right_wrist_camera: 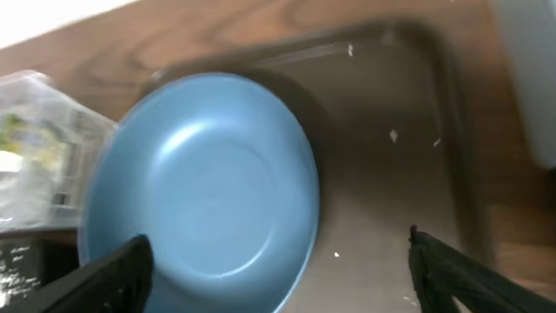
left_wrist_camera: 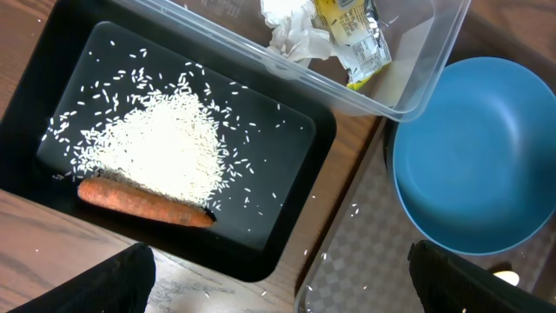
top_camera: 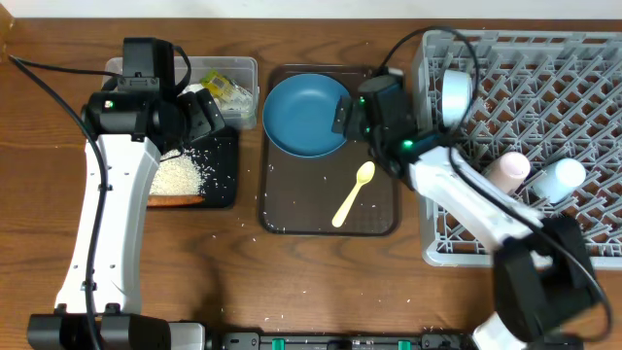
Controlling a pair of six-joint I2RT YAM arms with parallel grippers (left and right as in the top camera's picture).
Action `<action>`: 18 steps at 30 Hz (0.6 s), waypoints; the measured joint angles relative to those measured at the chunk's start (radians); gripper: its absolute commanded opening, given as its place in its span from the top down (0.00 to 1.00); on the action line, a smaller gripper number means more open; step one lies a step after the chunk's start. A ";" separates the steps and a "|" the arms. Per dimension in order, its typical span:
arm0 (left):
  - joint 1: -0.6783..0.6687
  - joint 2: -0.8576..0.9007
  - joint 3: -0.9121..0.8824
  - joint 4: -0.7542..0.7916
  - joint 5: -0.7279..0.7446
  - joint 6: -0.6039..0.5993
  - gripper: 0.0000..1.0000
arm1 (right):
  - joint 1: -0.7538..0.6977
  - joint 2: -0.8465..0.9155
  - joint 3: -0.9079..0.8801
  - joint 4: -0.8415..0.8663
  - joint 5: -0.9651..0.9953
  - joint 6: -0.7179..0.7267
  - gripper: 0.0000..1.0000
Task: Sort waste into correct bins and load items into the dishwasher rack
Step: 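Reach the right gripper to the blue bowl and grasp its rim, then lift the blue bowl right and lower it into the dish rack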
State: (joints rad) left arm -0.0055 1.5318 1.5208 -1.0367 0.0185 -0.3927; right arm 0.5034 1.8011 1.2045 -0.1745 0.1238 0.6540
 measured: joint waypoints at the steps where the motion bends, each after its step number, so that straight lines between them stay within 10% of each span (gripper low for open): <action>1: 0.000 0.000 0.000 0.000 0.000 0.000 0.04 | -0.002 0.027 -0.001 0.011 -0.002 0.015 0.16; 14: 0.000 0.000 0.000 0.000 0.000 0.000 0.04 | -0.043 0.187 -0.009 0.075 -0.102 0.119 0.89; 18: 0.000 0.000 0.000 0.000 0.000 0.000 0.04 | -0.043 0.188 -0.009 0.081 -0.104 0.125 0.96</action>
State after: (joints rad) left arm -0.0055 1.5318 1.5208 -1.0363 0.0185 -0.3927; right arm 0.4599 1.9888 1.1957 -0.0937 0.0196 0.7792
